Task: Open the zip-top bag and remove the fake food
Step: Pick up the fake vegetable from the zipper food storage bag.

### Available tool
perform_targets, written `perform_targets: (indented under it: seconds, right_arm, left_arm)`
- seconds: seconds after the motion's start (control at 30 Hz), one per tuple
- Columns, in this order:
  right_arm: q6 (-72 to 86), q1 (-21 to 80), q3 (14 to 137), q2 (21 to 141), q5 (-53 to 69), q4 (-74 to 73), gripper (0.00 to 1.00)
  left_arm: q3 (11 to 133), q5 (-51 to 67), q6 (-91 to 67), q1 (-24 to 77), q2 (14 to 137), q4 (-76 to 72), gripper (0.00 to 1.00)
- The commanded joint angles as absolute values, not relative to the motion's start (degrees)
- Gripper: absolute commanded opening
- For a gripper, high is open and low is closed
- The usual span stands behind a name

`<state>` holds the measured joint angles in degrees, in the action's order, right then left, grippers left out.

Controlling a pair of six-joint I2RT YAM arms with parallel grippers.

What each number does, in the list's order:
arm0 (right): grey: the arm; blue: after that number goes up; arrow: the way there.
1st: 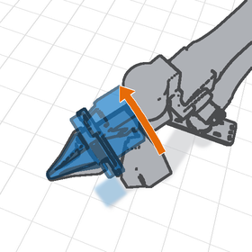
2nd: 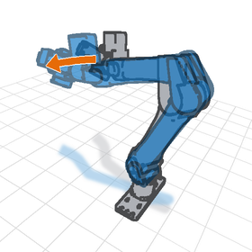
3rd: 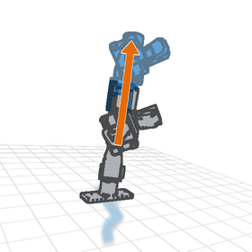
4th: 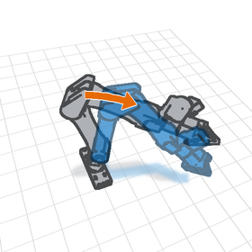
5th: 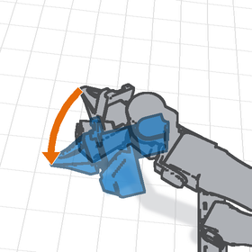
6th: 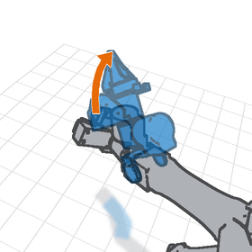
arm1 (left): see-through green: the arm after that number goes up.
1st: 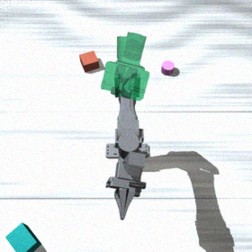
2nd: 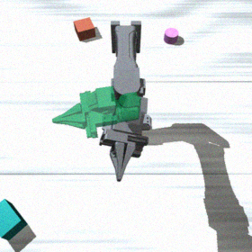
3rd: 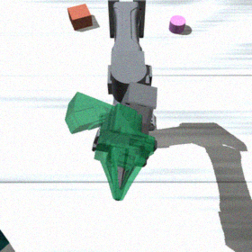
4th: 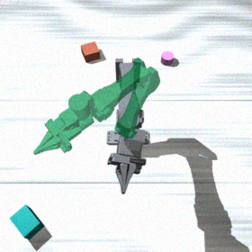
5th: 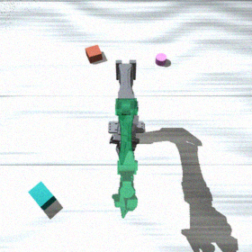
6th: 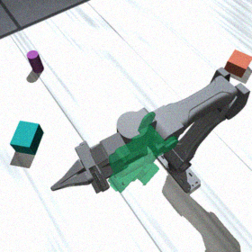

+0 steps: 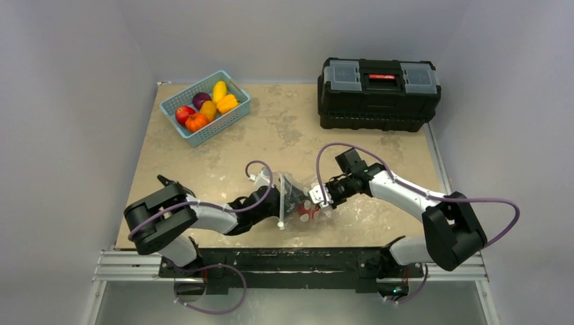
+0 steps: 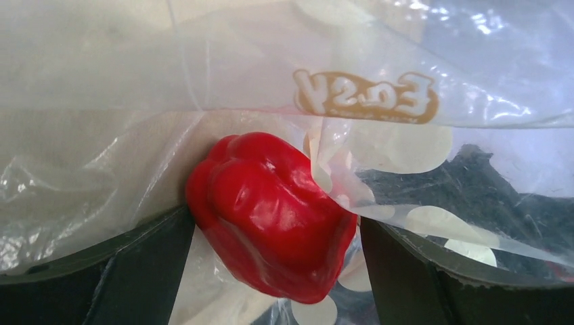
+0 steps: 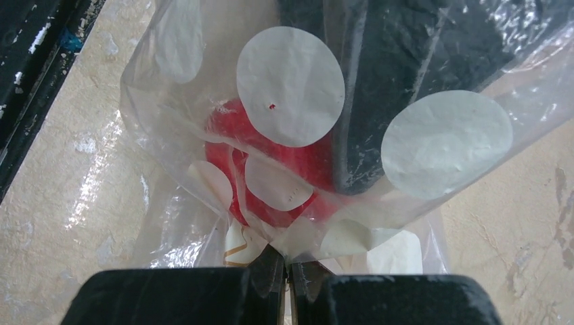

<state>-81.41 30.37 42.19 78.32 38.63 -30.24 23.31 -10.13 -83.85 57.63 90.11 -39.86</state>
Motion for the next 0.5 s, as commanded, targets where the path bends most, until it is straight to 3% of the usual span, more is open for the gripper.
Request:
perform_targets:
  seconds: [0.0, 0.47]
  right_arm:
    - [-79.9, 30.7, 41.6, 77.5, 39.0, -27.7, 0.0]
    - [-79.6, 30.8, 41.6, 77.8, 38.8, -27.9, 0.0]
  left_arm:
    - [28.3, -12.0, -92.5, 59.0, 84.4, -18.8, 0.9]
    - [22.4, -17.1, -97.1, 59.9, 74.2, -19.3, 0.86]
